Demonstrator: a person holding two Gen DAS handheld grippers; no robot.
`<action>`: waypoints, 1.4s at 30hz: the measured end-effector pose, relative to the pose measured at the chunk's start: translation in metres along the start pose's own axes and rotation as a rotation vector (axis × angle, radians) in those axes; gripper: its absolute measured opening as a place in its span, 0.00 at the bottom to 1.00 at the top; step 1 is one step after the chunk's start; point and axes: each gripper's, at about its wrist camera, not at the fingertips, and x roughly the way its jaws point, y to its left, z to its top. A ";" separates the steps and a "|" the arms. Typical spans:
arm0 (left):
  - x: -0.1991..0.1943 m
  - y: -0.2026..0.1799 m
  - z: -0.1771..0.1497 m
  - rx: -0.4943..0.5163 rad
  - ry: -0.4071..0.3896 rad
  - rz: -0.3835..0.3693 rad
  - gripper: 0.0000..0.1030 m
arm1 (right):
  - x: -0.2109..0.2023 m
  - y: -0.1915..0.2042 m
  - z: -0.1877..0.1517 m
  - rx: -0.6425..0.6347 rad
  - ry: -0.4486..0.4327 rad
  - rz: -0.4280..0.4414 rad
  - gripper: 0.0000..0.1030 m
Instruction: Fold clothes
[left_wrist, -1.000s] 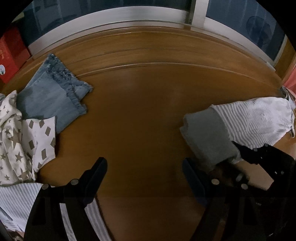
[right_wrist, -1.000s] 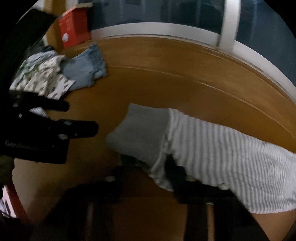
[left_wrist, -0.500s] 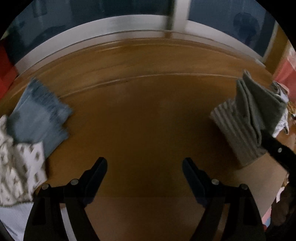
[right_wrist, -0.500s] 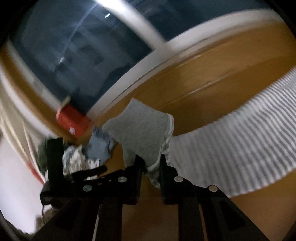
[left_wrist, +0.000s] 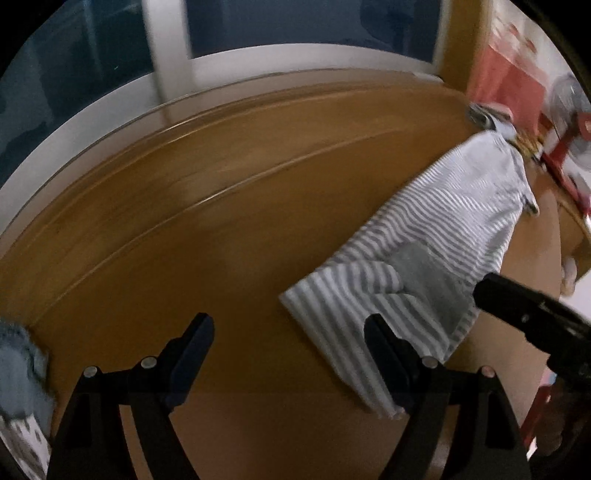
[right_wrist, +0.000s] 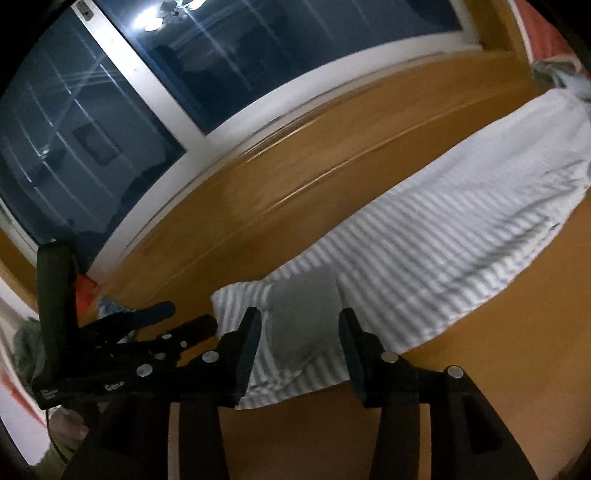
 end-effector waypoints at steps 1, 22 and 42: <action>0.006 -0.002 0.002 0.013 0.011 0.000 0.80 | 0.001 0.001 0.000 -0.012 -0.004 -0.018 0.43; 0.048 -0.003 0.012 0.090 0.056 -0.089 0.81 | 0.014 0.038 -0.016 -0.388 0.059 -0.183 0.41; -0.006 -0.003 -0.032 0.115 0.057 -0.127 0.81 | -0.056 0.068 -0.093 -0.620 0.046 -0.193 0.44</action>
